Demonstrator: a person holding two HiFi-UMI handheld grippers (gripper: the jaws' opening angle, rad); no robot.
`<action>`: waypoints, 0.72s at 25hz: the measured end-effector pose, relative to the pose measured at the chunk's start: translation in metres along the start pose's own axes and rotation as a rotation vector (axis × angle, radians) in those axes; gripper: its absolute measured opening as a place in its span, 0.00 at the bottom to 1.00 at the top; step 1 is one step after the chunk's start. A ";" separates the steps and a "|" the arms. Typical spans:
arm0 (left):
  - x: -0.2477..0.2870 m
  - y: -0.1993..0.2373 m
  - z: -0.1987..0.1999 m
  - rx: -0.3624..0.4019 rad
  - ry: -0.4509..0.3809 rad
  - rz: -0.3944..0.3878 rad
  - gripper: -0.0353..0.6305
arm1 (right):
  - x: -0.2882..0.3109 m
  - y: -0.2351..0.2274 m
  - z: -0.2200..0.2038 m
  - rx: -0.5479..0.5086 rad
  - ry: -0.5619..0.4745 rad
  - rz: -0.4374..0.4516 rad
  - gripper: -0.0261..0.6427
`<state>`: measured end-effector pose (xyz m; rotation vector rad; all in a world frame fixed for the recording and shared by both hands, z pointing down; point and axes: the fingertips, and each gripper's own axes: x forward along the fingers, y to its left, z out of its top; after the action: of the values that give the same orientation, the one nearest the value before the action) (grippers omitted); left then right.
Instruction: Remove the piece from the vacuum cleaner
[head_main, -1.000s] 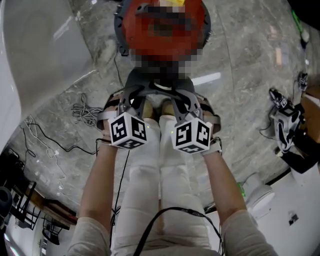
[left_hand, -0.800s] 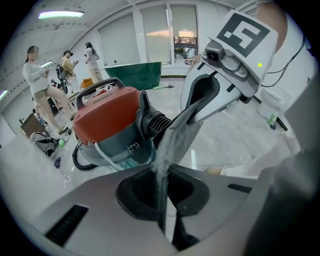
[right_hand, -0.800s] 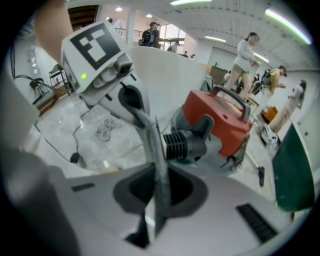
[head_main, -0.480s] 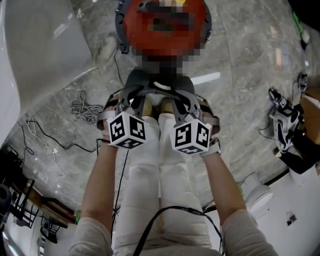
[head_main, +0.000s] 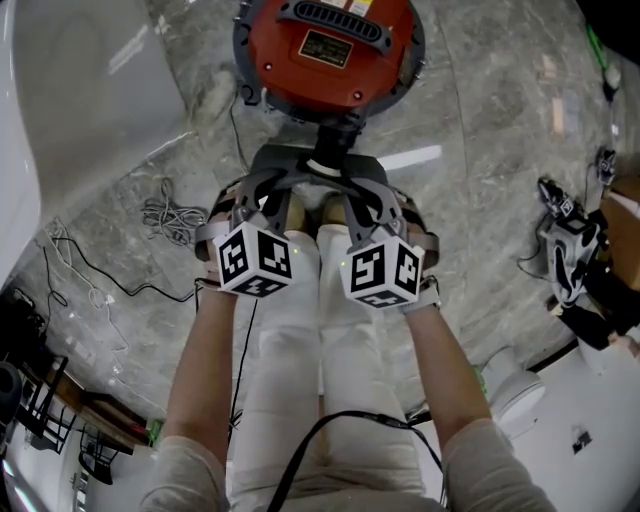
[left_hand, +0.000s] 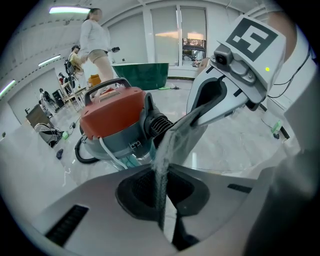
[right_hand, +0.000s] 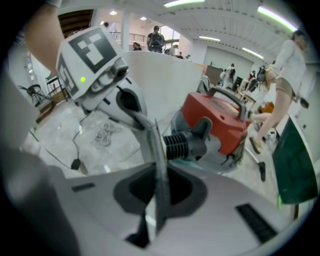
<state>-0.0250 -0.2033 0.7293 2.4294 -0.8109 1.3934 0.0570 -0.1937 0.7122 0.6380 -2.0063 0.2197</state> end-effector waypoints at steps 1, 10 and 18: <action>0.000 0.000 0.000 -0.007 0.000 0.000 0.10 | 0.000 0.000 0.000 0.003 0.000 0.000 0.09; -0.005 -0.005 0.001 -0.060 -0.008 0.002 0.10 | -0.003 0.003 -0.001 0.018 -0.007 0.006 0.09; -0.008 -0.009 0.001 -0.093 -0.015 0.010 0.10 | -0.005 0.005 -0.002 0.039 -0.016 0.003 0.09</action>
<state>-0.0225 -0.1937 0.7223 2.3710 -0.8729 1.3124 0.0580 -0.1871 0.7097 0.6631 -2.0224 0.2575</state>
